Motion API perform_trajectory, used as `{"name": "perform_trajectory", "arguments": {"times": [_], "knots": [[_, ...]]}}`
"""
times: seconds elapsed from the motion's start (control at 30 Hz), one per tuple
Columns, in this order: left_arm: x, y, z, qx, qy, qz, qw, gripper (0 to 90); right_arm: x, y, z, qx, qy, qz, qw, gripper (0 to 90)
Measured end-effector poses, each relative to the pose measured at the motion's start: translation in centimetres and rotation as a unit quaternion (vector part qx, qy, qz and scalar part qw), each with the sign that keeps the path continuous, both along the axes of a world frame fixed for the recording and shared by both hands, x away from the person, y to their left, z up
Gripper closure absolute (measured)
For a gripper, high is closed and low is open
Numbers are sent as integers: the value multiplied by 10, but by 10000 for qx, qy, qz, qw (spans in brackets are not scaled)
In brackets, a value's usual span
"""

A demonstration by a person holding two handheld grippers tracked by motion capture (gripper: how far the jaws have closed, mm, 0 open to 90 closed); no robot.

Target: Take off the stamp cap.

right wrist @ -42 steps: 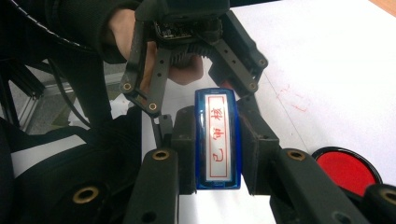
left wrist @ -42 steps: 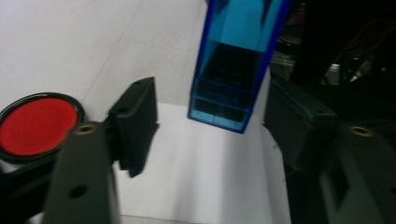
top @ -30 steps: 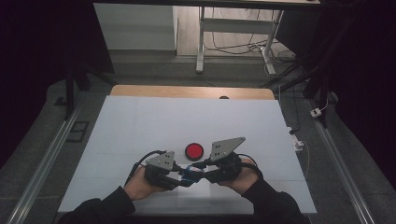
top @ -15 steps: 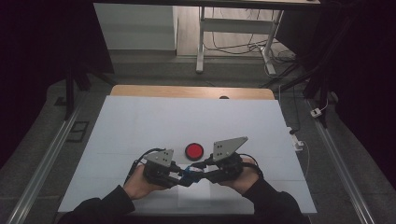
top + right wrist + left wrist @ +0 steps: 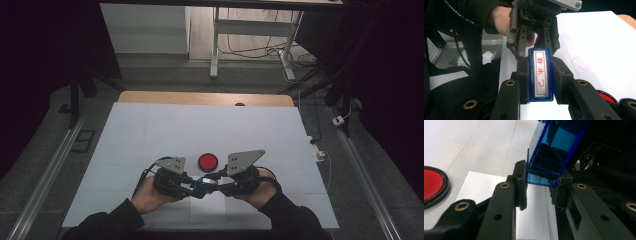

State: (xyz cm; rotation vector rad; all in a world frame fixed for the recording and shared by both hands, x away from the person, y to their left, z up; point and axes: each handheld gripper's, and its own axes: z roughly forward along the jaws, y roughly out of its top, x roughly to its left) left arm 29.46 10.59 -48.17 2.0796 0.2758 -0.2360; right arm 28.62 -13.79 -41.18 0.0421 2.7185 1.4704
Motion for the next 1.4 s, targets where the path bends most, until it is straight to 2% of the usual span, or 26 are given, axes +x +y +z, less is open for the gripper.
{"name": "perform_trajectory", "arguments": {"times": [0.07, 0.2, 0.33, 0.53, 0.77, 1.0, 1.1, 1.17, 1.4], "knots": [[1, 1, -1, -2, 22, 57, 10000, 692, -1, 0, 1, -6, -105, -131, 9999, 714], [-1, 0, 0, 41, -106, 80, 9999, 691, 2, -1, 0, 14, 32, -156, 9999, 713], [-4, 0, 1, 186, -292, 194, 9992, 689, 2, -1, -1, 9, 54, -229, 9997, 713], [-8, 0, 4, 378, -342, 429, 9978, 687, 4, -3, -1, 5, 28, -360, 9993, 712], [-13, 5, 7, 672, -481, 761, 9937, 687, 5, -5, -1, 49, -19, -551, 9985, 711], [-18, 14, 11, 955, -521, 1098, 9880, 687, 7, -7, -1, 89, 45, -704, 9975, 711], [-20, 18, 12, 976, -443, 1261, 9862, 687, 8, -8, -2, 97, 59, -749, 9971, 710], [-21, 22, 13, 931, -390, 1327, 9860, 686, 8, -8, -2, 91, 65, -776, 9969, 710], [-26, 31, 15, 922, -320, 1546, 9831, 686, 10, -9, -3, 81, 120, -851, 9963, 710]]}}
